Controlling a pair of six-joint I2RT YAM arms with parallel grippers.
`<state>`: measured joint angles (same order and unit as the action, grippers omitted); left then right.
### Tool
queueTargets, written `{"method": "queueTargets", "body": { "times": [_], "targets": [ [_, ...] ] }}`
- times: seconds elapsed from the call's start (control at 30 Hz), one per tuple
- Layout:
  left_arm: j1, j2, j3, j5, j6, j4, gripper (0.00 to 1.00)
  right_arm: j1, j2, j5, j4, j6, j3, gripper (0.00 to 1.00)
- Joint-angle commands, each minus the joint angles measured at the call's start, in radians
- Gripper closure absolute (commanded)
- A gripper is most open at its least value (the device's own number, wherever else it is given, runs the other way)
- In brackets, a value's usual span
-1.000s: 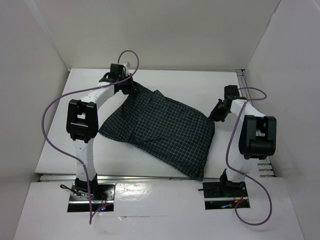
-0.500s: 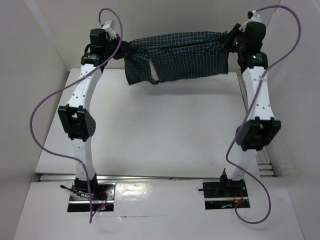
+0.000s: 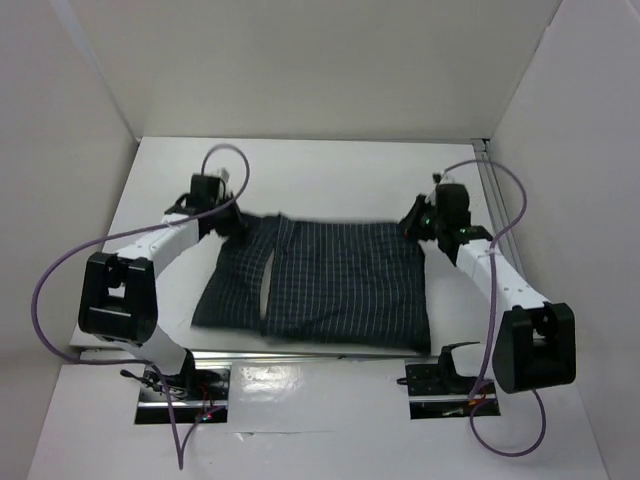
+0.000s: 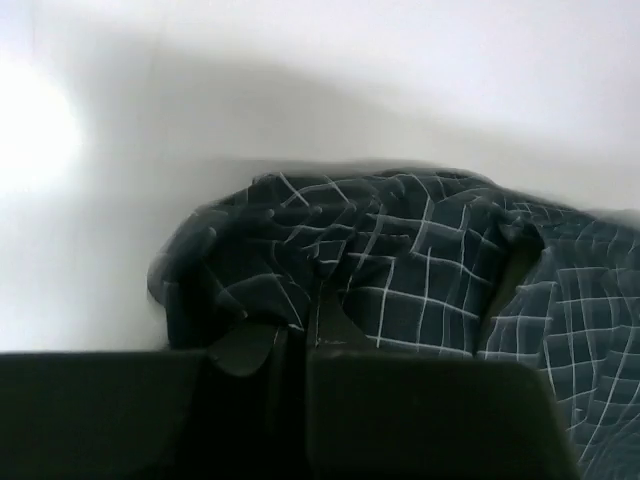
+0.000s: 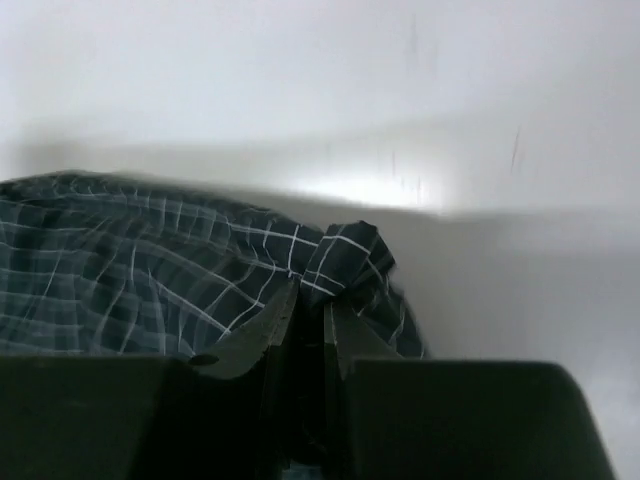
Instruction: Put the pillow into the pillowcase
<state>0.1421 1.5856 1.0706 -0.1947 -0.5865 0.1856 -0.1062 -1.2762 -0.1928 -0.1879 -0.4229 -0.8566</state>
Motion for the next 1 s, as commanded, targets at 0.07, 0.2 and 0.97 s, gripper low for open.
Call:
{"method": "queueTargets", "body": {
  "times": [0.07, 0.2, 0.97],
  "targets": [
    [0.155, -0.394, -0.260, 0.127, -0.257, 0.228, 0.81, -0.165, 0.252, -0.068, -0.252, -0.124, 0.209, 0.96],
    [0.203, -0.611, -0.337, 0.199, -0.308, 0.208, 1.00, -0.227, 0.373, -0.014, -0.225, -0.165, 0.252, 1.00],
    [0.140, -0.138, 0.010, 0.115, -0.025, -0.009, 0.00, -0.179, 0.029, -0.033, 0.302, 0.122, 0.167, 0.82]
  ]
}}
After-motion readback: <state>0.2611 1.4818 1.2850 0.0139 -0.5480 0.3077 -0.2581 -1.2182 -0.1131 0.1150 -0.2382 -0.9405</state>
